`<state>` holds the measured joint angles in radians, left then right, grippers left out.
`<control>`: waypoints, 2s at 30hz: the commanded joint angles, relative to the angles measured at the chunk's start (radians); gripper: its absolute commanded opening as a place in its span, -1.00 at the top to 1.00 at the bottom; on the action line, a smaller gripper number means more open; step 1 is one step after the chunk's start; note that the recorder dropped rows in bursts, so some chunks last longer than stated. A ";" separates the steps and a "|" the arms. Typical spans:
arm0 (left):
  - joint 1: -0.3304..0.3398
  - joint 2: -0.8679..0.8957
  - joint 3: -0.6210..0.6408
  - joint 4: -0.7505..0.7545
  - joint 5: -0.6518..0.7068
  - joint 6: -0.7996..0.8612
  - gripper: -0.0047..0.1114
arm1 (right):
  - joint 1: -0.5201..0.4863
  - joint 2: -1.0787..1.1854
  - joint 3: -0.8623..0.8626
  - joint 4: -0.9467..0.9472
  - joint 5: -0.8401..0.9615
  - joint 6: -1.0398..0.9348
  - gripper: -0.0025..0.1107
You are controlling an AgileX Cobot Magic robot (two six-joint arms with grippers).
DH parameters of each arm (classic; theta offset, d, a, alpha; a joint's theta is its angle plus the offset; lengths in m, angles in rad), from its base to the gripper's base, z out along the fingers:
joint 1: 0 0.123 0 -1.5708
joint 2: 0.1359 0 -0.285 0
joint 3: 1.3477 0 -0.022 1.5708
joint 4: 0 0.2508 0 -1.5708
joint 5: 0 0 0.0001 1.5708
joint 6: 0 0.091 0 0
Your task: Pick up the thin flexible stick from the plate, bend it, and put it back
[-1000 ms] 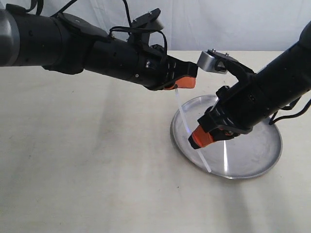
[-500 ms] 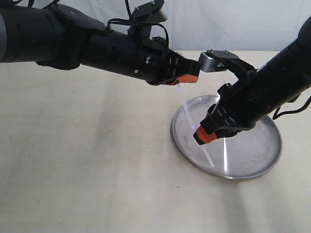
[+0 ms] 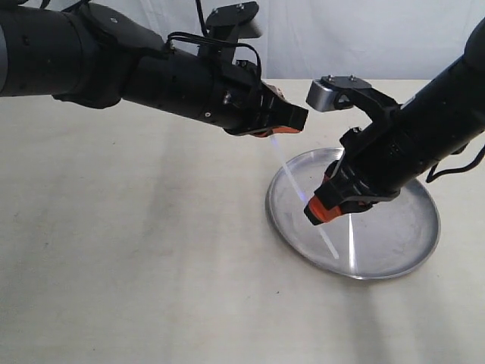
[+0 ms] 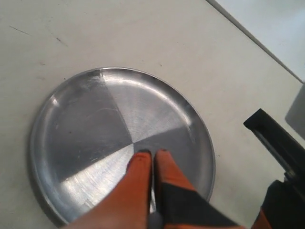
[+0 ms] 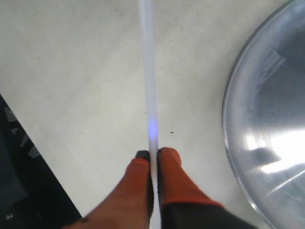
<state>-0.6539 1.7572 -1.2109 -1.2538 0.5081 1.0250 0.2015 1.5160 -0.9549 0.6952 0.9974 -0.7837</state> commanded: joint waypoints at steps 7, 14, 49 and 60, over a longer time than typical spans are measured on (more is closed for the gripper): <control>-0.007 -0.006 0.004 0.092 0.009 0.007 0.92 | -0.002 -0.004 -0.010 0.020 -0.003 -0.003 0.97; -0.007 -0.006 0.004 0.124 0.009 0.007 0.92 | -0.002 -0.004 -0.064 0.042 0.003 -0.013 0.97; -0.007 -0.060 0.004 -0.065 -0.023 0.005 0.92 | -0.002 -0.004 -0.068 0.079 -0.086 -0.055 -0.22; -0.007 -0.060 0.004 -0.195 0.042 0.007 0.92 | -0.002 -0.004 -0.068 0.125 -0.196 -0.055 -0.02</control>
<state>-0.6565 1.7067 -1.2109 -1.4082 0.5272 1.0289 0.2015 1.5160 -1.0189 0.8113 0.8197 -0.8321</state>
